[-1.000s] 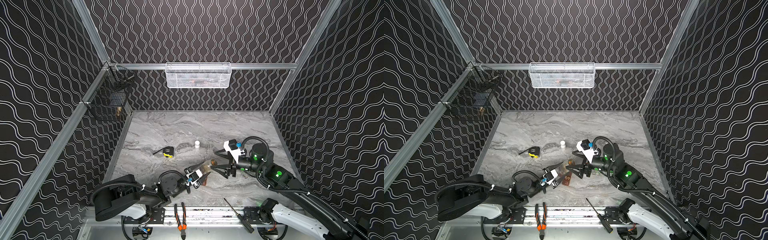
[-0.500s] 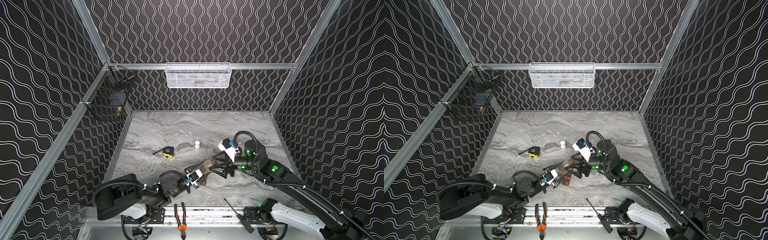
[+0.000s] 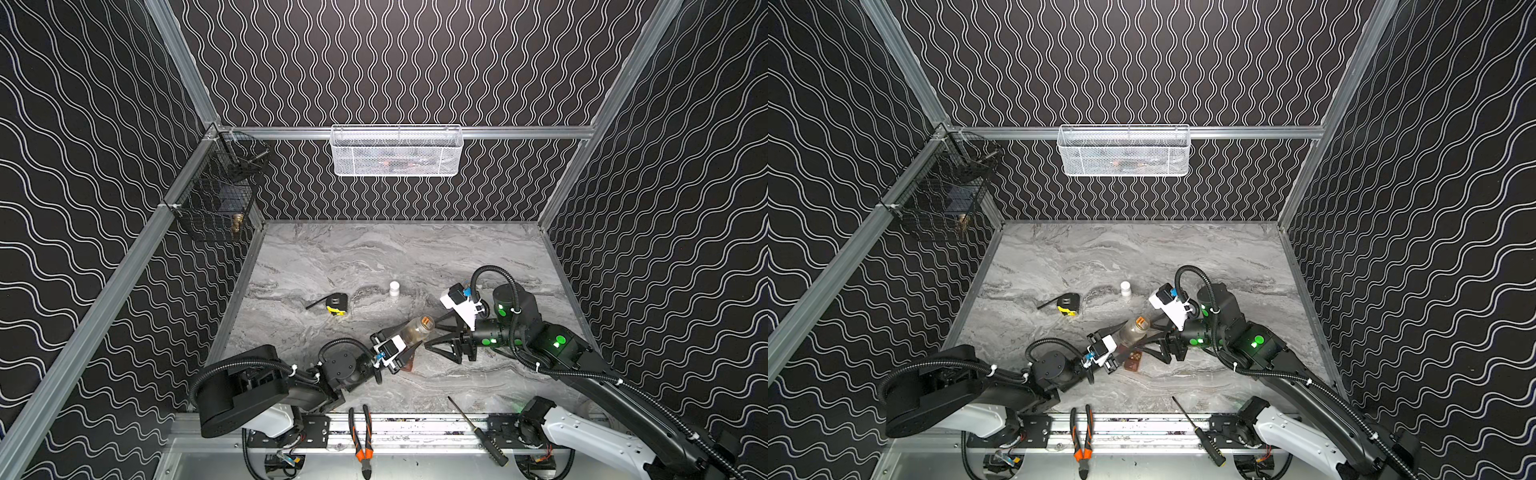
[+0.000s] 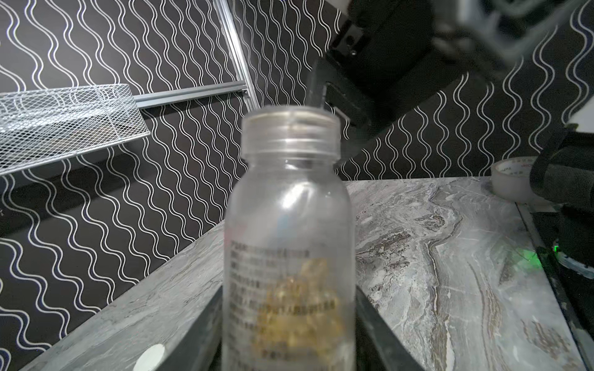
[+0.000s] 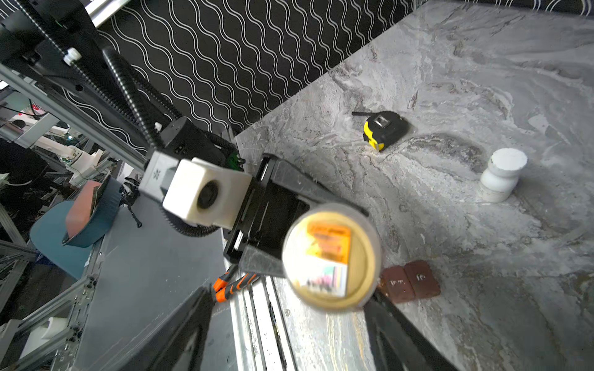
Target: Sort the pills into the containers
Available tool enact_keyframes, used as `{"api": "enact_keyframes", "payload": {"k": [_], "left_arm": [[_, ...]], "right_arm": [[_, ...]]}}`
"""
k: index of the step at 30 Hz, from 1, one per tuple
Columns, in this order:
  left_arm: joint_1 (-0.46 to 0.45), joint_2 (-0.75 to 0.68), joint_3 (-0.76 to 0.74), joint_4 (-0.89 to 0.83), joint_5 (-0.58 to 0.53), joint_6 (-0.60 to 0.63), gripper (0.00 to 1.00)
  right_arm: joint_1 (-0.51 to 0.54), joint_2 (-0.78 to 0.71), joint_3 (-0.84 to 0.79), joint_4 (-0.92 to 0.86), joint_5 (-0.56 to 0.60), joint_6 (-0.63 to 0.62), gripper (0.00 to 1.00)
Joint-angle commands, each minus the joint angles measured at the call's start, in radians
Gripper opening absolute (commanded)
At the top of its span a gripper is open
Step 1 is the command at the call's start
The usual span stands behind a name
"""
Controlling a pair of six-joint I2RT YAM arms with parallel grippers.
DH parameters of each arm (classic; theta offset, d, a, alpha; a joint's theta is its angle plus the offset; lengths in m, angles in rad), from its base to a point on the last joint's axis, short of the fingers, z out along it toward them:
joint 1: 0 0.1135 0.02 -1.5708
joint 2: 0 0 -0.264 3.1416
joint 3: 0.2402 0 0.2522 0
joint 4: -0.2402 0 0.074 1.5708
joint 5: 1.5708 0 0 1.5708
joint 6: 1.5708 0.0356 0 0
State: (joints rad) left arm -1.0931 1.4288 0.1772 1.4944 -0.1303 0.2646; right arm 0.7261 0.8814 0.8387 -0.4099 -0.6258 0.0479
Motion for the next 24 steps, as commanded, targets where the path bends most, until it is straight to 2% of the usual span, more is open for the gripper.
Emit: {"api": "enact_keyframes", "payload": {"k": [1, 7, 14, 20, 24], "left_arm": [[0.003, -0.005, 0.004, 0.052, -0.006, -0.006, 0.00], [0.004, -0.015, -0.004, 0.051, 0.006, -0.010, 0.00], [0.004, -0.021, -0.008, 0.051, 0.012, -0.018, 0.00], [0.004, -0.024, -0.006, 0.051, 0.013, -0.016, 0.00], [0.004, -0.021, -0.005, 0.052, 0.009, -0.016, 0.00]], "right_arm": [[0.004, -0.011, 0.028, -0.087, -0.017, -0.045, 0.76], [0.000, -0.021, 0.055, -0.046, 0.107, -0.029, 0.83], [-0.001, 0.111, 0.142, 0.006, 0.059, -0.033, 0.86], [0.001, 0.163, 0.184, 0.020, 0.050, -0.027, 0.87], [0.005, 0.165, 0.169, 0.028, 0.006, -0.015, 0.83]]}}
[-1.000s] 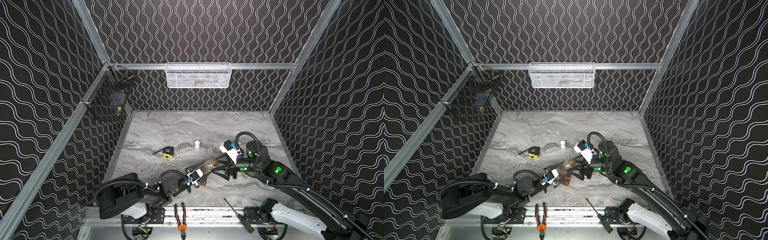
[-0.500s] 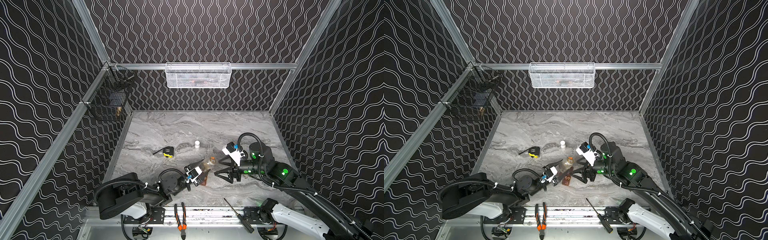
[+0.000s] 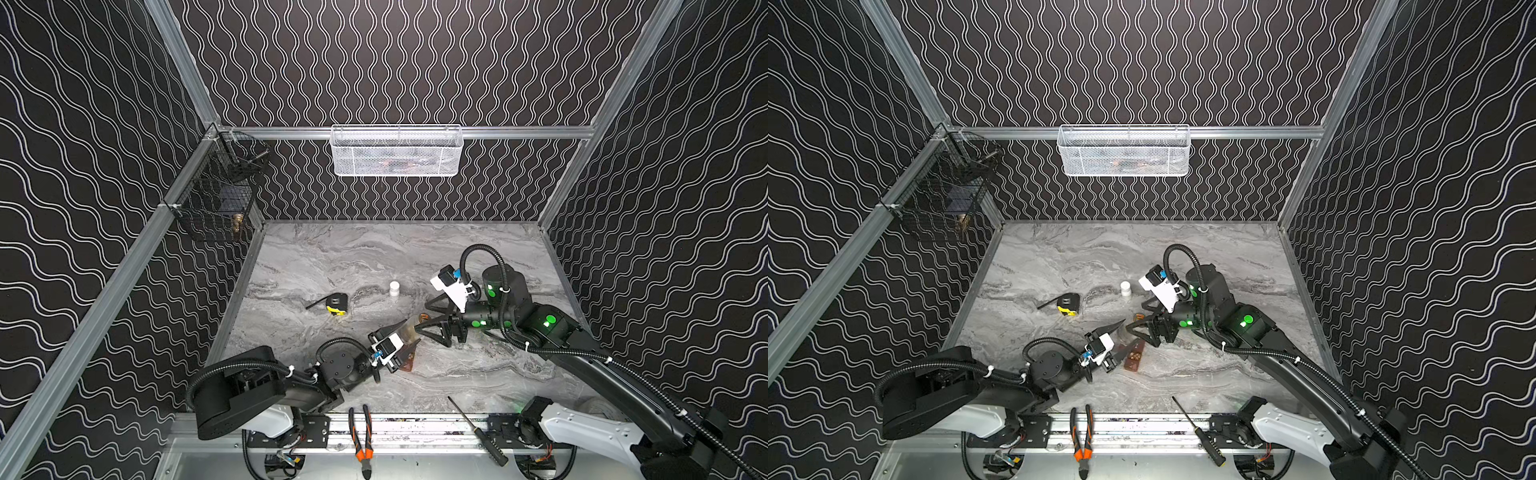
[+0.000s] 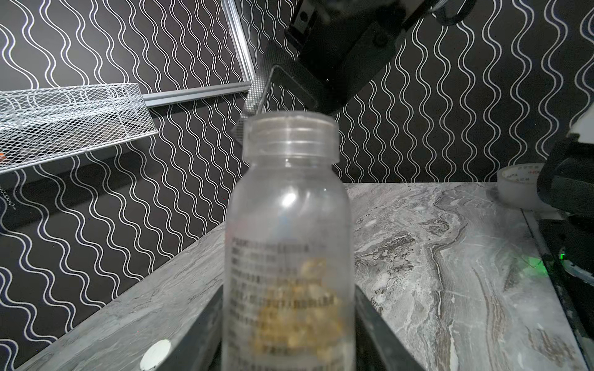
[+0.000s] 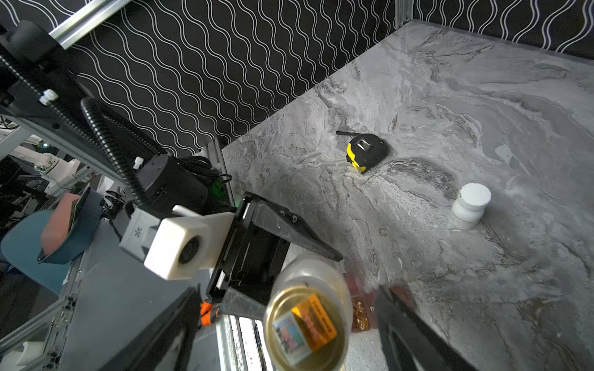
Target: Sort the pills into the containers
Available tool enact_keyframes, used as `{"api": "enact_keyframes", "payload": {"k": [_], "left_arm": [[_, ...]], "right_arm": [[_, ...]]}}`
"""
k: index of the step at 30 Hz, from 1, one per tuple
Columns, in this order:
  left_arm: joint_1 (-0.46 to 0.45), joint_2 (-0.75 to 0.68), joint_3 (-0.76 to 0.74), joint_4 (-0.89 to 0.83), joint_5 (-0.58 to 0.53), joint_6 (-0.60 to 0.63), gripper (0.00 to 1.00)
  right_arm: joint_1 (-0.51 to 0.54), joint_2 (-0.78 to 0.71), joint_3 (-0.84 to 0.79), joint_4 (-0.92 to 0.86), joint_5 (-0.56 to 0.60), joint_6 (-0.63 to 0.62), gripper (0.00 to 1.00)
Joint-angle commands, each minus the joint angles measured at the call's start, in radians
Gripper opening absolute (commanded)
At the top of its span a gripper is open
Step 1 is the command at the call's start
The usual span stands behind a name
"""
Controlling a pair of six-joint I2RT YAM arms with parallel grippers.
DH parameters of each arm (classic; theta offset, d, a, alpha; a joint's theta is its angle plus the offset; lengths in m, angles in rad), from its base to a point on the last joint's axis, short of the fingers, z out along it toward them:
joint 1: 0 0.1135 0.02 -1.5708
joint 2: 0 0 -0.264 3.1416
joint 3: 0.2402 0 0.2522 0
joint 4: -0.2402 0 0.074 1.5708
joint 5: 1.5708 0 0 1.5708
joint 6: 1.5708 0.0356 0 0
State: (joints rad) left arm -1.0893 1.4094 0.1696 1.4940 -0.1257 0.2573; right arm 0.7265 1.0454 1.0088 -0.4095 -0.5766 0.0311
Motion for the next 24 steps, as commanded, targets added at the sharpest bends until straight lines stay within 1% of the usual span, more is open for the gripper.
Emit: {"api": "enact_keyframes", "payload": {"k": [1, 6, 9, 20, 24], "left_arm": [[0.000, -0.001, 0.004, 0.052, 0.002, -0.010, 0.00], [0.003, -0.008, 0.001, 0.052, 0.002, -0.018, 0.00], [0.005, -0.012, 0.002, 0.051, 0.004, -0.018, 0.00], [0.013, -0.015, 0.001, 0.052, 0.006, -0.023, 0.00], [0.012, -0.014, -0.002, 0.052, 0.009, -0.025, 0.00]], "right_arm": [[0.007, -0.002, -0.002, 0.022, -0.048, 0.001, 0.82], [0.017, -0.025, -0.005, 0.002, -0.058, 0.006, 0.78], [0.021, -0.034, -0.036, -0.022, -0.062, 0.006, 0.76], [0.032, -0.100, -0.058, -0.104, -0.075, -0.001, 0.72], [0.032, -0.114, -0.043, -0.126, -0.028, -0.016, 0.74]]}}
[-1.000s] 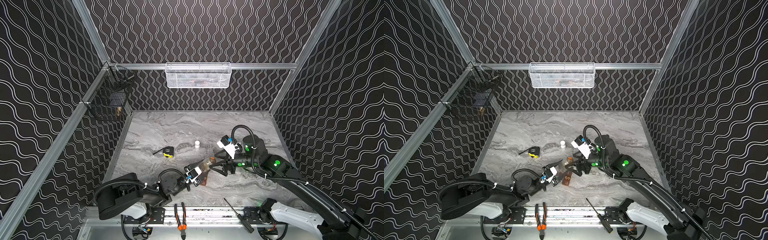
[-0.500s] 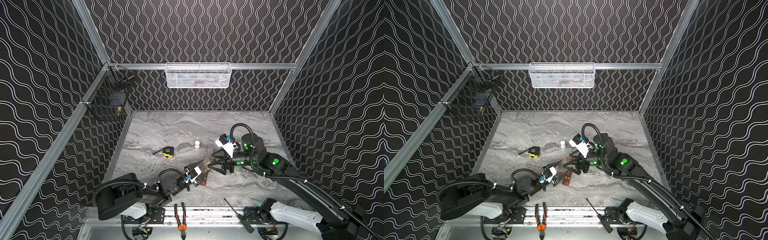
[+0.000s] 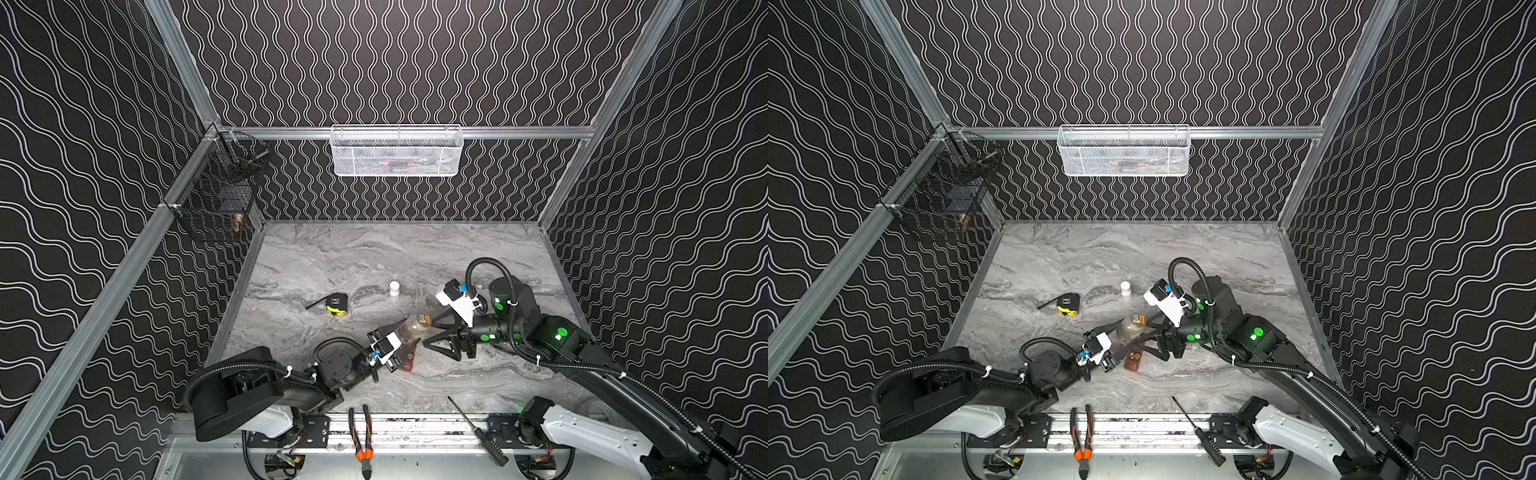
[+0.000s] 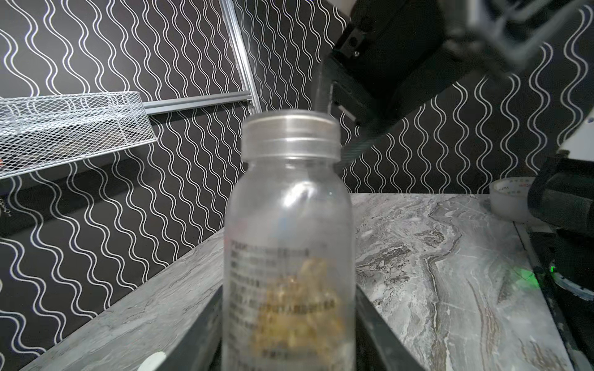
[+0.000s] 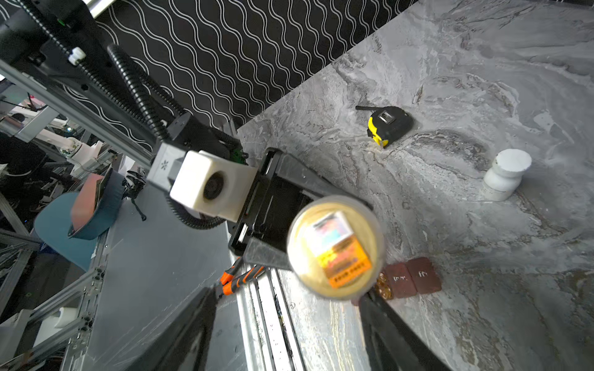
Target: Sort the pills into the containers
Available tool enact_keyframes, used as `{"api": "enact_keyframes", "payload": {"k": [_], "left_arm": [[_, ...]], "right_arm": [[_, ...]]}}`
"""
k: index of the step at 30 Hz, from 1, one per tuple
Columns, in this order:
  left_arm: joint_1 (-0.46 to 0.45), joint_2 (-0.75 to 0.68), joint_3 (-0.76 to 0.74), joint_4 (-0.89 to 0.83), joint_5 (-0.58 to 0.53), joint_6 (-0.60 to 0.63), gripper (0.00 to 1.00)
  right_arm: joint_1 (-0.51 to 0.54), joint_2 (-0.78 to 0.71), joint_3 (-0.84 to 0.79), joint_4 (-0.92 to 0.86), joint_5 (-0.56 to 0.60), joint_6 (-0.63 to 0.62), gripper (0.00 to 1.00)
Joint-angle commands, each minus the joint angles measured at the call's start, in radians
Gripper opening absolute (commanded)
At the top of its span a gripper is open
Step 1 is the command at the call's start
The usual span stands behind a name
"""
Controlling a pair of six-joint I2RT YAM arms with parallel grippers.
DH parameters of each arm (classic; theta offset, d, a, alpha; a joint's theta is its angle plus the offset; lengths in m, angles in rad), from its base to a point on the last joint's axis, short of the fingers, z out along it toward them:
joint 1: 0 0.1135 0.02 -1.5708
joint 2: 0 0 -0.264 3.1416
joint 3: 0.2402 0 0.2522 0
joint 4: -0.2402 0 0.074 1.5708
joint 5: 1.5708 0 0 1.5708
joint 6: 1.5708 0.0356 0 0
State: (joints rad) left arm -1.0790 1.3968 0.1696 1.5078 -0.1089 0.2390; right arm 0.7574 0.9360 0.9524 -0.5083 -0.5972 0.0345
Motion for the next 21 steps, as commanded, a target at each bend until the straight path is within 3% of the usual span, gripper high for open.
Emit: {"api": "enact_keyframes", "payload": {"k": [1, 4, 10, 21], "left_arm": [[0.002, -0.004, -0.002, 0.038, -0.005, -0.008, 0.00], [0.002, -0.006, -0.002, 0.037, -0.002, -0.012, 0.00], [0.002, -0.018, -0.010, 0.034, -0.003, -0.020, 0.00], [0.002, -0.022, -0.001, 0.029, -0.003, -0.021, 0.00]], "right_arm": [[0.001, -0.004, 0.021, -0.026, 0.009, -0.022, 0.77], [-0.001, 0.012, 0.038, -0.005, 0.088, -0.019, 0.82], [-0.004, 0.093, 0.131, 0.008, 0.119, -0.043, 0.86], [0.001, 0.176, 0.164, 0.013, -0.008, -0.047, 0.81]]}}
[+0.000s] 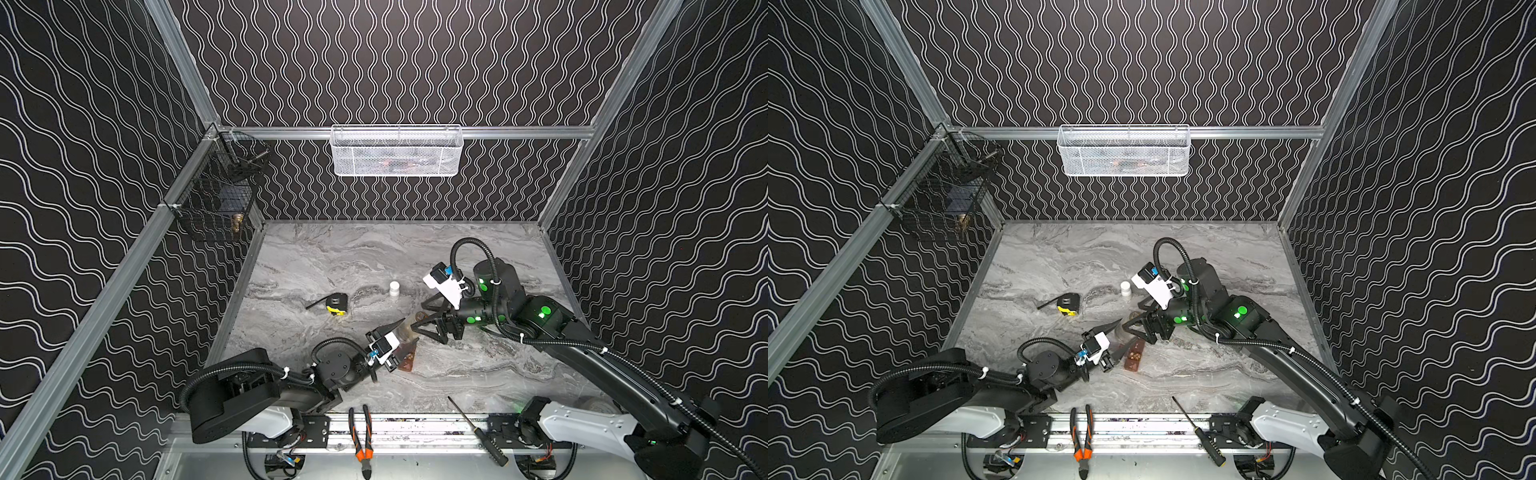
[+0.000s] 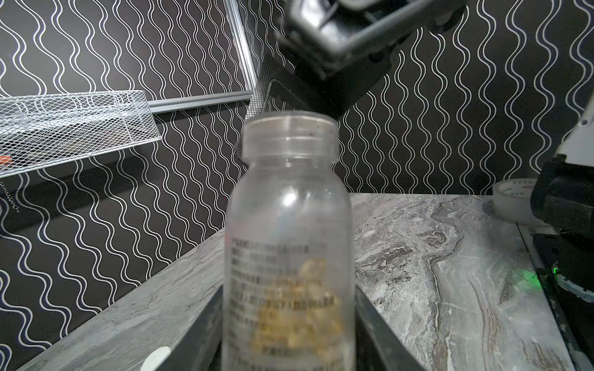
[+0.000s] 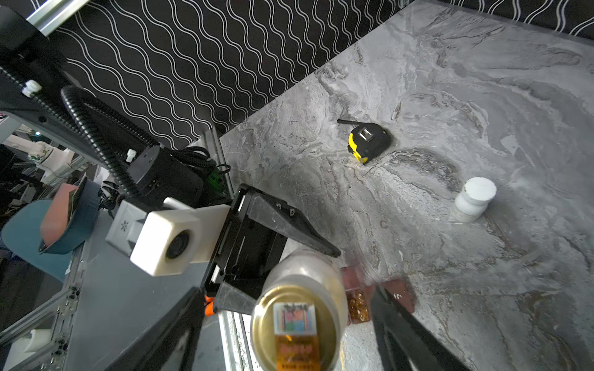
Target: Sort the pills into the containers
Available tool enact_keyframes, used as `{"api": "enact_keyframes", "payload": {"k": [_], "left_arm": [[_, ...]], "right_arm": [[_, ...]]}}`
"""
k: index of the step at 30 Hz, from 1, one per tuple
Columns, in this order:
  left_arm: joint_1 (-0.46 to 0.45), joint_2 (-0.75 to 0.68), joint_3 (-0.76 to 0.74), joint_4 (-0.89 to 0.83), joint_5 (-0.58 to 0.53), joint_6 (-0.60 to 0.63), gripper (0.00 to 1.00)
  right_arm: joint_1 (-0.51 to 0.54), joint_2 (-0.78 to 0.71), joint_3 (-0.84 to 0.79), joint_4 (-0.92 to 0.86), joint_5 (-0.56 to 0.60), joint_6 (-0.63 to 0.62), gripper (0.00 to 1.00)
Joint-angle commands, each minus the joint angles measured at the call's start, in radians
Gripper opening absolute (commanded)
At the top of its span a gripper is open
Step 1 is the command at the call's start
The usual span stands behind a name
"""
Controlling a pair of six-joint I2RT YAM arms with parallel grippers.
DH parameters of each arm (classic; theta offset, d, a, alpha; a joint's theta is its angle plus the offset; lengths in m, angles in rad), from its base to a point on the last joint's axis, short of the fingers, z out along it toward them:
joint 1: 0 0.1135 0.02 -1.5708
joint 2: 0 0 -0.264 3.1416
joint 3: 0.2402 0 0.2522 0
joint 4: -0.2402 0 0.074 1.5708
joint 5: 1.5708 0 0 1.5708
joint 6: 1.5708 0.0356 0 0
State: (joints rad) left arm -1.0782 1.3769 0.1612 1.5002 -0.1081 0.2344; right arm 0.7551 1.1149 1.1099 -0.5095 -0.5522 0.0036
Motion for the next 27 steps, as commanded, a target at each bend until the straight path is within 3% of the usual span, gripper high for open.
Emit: {"api": "enact_keyframes", "payload": {"k": [1, 24, 27], "left_arm": [[0.001, 0.001, 0.007, 0.038, -0.005, -0.016, 0.00], [0.029, 0.008, 0.018, 0.020, 0.005, -0.037, 0.00], [0.029, 0.007, 0.015, 0.023, 0.010, -0.038, 0.00]], "right_arm": [[0.005, -0.008, 0.004, 0.013, -0.055, -0.016, 0.80], [0.023, -0.142, -0.083, -0.123, -0.114, -0.045, 0.71], [0.023, -0.142, -0.069, -0.137, -0.080, -0.051, 0.73]]}}
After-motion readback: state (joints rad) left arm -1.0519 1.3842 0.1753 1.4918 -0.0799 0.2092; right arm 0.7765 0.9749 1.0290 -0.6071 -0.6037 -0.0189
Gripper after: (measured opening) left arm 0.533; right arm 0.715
